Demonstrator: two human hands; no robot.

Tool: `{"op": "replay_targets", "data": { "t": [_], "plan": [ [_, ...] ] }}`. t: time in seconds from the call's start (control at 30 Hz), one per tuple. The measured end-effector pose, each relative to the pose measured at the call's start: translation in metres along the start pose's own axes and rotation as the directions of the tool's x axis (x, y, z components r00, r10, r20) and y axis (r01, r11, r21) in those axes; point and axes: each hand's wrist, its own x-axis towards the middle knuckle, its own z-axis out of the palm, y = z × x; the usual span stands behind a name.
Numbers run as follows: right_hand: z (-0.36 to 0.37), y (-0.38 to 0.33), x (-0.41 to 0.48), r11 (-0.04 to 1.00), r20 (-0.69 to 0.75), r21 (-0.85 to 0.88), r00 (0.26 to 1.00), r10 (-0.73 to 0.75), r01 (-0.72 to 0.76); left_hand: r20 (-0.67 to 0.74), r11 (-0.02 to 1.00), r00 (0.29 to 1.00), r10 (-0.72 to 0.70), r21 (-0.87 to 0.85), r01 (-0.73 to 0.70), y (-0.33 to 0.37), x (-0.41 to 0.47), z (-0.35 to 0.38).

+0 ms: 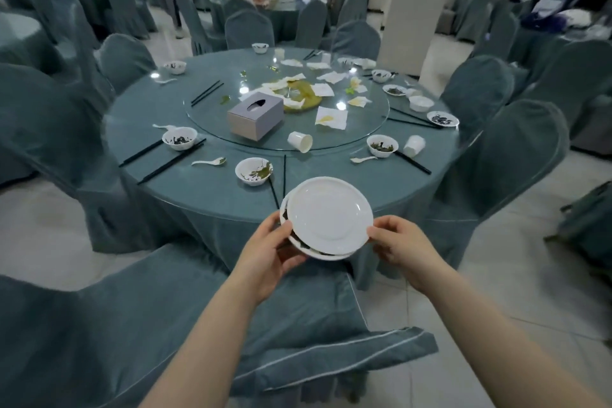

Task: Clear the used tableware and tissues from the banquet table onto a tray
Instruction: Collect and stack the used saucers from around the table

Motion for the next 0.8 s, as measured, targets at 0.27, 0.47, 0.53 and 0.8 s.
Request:
{"op": "replay_targets", "data": {
  "t": [0.27, 0.47, 0.53, 0.8],
  "plan": [
    [-0.047, -0.007, -0.012, 0.995, -0.019, 0.1, 1.0, 0.006, -0.004, 0.072, 0.999, 0.997, -0.021, 0.033, 0.019, -0.012, 0.005, 0.048],
    [-0.131, -0.003, -0.016, 0.996, -0.027, 0.085, 0.999, -0.02, 0.022, 0.141, 0.997, 0.988, -0.065, 0.044, 0.06, -0.047, 0.021, 0.124],
    [-0.168, 0.001, -0.016, 0.996, -0.027, 0.083, 0.999, -0.031, 0.033, 0.158, 0.995, 0.983, -0.092, 0.047, 0.085, -0.064, 0.028, 0.156],
    [-0.297, 0.035, 0.004, 0.987, -0.088, 0.153, 0.994, 0.065, -0.051, 0.167, 0.993, 0.981, -0.097, 0.087, 0.083, -0.135, 0.053, 0.263]
  ]
}}
